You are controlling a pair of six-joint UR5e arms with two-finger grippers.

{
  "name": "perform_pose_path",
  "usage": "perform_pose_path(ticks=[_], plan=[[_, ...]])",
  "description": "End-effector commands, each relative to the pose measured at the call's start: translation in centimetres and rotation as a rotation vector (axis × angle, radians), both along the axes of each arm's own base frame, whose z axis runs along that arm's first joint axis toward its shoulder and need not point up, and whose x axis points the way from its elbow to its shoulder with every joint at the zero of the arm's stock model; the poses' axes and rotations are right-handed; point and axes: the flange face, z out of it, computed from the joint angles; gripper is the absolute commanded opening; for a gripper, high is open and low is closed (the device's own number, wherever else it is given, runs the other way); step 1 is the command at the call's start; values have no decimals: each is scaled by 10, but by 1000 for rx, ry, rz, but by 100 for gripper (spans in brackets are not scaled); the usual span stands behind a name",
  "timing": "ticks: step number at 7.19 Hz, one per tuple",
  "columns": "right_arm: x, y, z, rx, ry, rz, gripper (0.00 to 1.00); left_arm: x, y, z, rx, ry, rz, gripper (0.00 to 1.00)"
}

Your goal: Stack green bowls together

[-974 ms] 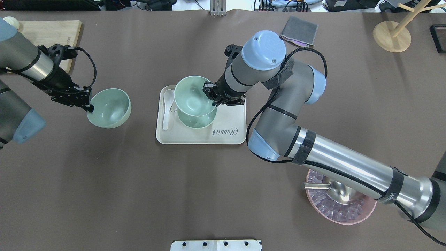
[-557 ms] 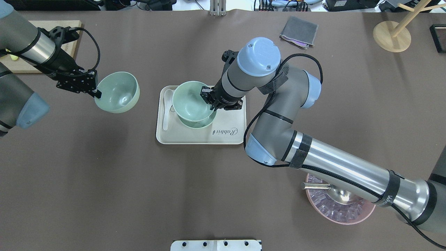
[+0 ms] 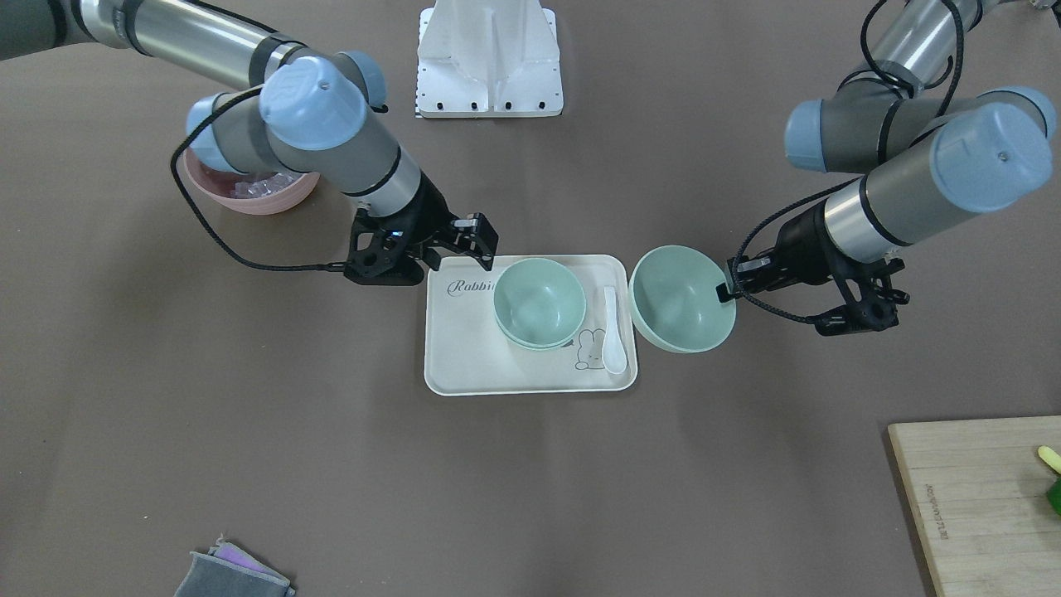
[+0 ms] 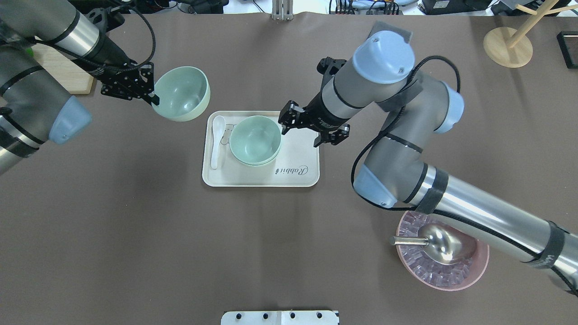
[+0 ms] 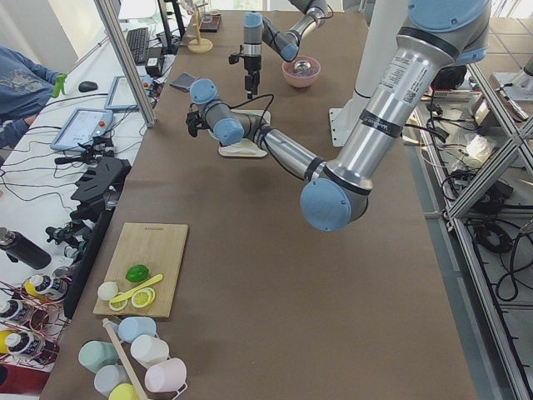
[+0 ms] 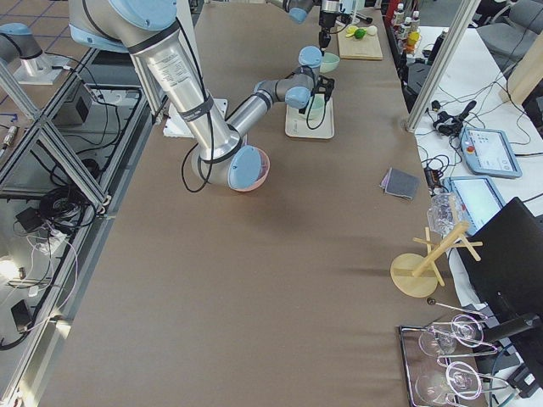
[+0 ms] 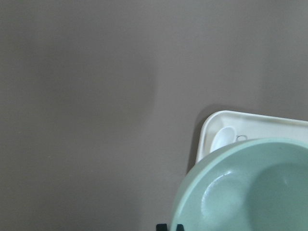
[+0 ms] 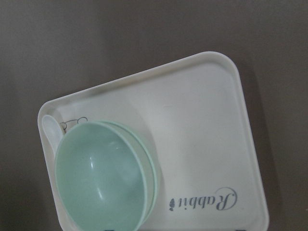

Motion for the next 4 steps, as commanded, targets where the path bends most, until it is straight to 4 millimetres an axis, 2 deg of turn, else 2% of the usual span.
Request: perform_pose_path(ticks=[1,2,4], plan=[[91,-41,41,-40,-2,11,100,49,10,-33,-18,-8,-15,0],[120,-54,75,9,27,7,100,74,19,-54,-26,-3,-14,0],[164,-70,122,66,66,-3,100,106,39,-63,-9,-10,5,0]])
